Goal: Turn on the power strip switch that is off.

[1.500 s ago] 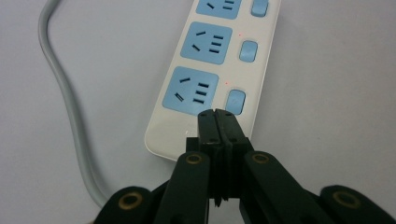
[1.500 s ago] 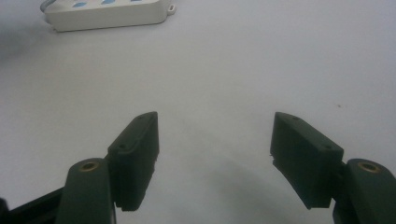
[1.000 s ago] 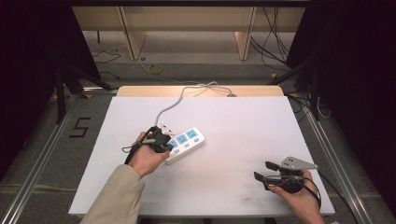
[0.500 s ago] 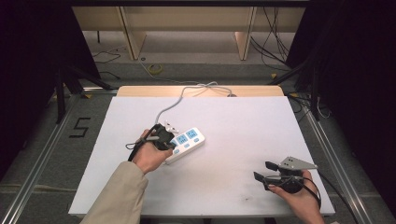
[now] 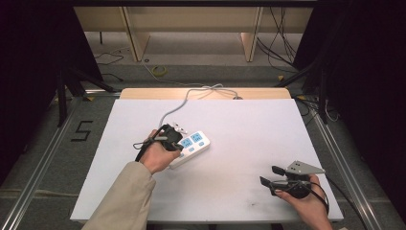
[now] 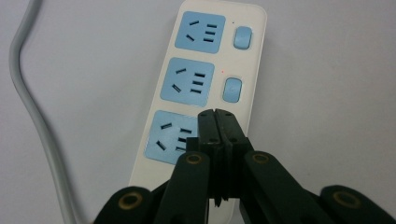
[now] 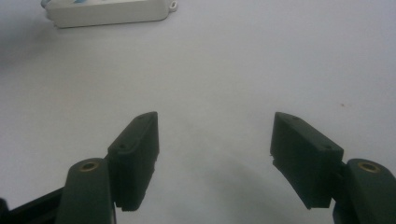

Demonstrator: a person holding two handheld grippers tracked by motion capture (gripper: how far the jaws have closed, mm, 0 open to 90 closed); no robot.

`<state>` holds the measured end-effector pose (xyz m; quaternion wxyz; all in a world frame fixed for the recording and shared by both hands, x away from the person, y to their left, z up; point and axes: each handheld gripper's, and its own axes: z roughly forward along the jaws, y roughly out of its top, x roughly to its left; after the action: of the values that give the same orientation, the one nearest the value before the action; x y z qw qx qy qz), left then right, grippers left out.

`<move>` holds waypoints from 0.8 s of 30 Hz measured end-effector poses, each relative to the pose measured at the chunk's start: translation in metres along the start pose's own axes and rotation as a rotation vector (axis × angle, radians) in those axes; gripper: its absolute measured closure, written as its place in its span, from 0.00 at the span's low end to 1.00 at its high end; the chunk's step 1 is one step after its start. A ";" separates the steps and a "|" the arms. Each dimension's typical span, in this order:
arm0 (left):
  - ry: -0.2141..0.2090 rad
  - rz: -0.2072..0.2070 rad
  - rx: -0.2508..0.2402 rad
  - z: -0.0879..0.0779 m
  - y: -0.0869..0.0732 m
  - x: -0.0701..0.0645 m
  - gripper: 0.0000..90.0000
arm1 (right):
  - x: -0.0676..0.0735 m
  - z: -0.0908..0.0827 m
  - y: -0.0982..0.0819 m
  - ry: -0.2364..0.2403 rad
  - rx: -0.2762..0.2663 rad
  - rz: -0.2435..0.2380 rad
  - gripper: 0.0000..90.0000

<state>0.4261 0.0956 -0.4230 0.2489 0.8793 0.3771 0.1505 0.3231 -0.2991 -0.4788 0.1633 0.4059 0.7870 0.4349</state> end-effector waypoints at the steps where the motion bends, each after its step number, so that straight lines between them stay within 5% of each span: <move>1: 0.002 0.001 0.003 0.000 0.001 0.000 1.00 | 0.000 0.000 0.000 0.000 -0.001 -0.001 0.37; 24: -0.025 0.003 0.030 0.008 0.015 0.001 1.00 | 0.000 0.000 0.000 0.002 0.001 -0.004 0.37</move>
<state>0.4391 0.0850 -0.4213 0.2402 0.8853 0.3749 0.1344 0.3234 -0.2989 -0.4791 0.1631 0.4041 0.7883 0.4344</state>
